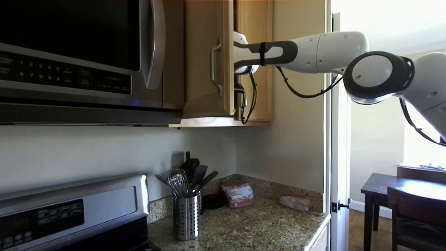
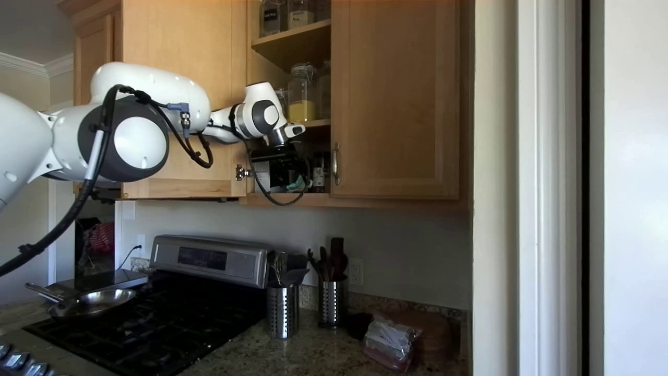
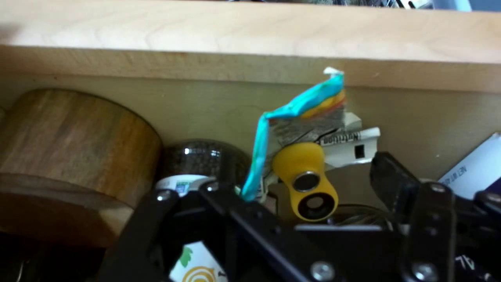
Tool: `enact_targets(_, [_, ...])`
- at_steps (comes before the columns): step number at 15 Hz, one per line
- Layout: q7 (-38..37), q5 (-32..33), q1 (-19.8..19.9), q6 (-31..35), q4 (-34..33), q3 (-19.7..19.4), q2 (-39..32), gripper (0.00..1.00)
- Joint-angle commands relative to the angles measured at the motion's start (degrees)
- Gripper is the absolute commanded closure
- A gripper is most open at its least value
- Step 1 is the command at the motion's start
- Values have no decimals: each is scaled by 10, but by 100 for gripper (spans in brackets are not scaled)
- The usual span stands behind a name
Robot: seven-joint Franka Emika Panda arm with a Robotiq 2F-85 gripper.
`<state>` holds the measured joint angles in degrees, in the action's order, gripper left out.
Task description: Put the paper on the counter on the bottom shelf of the open cabinet and then close the cabinet door
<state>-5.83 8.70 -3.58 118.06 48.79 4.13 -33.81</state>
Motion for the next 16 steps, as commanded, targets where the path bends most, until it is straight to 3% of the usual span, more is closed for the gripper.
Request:
enact_targets(1, [-6, 9, -5, -48, 35, -5, 42, 0])
enact_targets(4, [-13, 38, -18, -81, 33, -15, 43, 0])
enact_targets(8, [1, 29, -14, -78, 31, -5, 23, 0])
enact_targets(16, [9, 128, -55, -89, -16, -24, -22, 0])
